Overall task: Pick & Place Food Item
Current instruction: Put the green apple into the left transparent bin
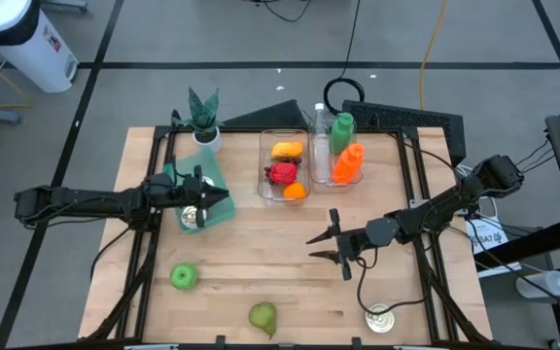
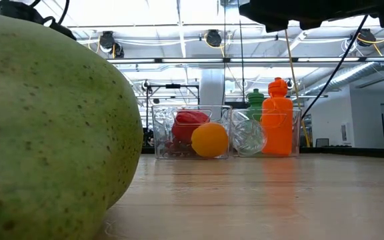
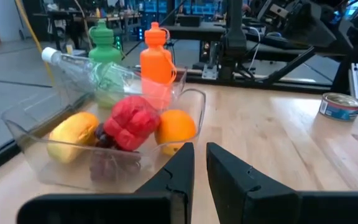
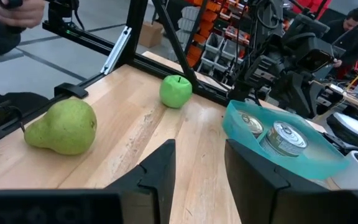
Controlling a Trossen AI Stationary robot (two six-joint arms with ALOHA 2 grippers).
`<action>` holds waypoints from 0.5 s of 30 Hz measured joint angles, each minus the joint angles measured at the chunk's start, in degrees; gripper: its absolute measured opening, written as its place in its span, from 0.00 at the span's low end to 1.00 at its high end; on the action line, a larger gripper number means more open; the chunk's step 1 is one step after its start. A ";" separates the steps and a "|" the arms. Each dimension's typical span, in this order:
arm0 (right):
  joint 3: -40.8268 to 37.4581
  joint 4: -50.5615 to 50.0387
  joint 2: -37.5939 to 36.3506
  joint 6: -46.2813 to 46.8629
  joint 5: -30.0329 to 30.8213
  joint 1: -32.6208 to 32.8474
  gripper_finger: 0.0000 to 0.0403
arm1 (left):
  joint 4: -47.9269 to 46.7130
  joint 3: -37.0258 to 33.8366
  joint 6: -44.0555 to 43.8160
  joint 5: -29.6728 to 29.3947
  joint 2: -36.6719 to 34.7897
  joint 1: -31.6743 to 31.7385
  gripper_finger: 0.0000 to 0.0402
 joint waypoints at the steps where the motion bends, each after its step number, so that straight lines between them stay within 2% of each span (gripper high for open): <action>1: 0.00 0.04 0.00 0.03 0.00 0.00 0.31 | 0.30 0.00 0.00 0.00 0.00 0.00 0.12; 15: 0.00 -0.61 0.00 1.02 0.00 0.00 0.31 | 0.85 0.02 -2.02 0.03 0.00 -0.22 0.12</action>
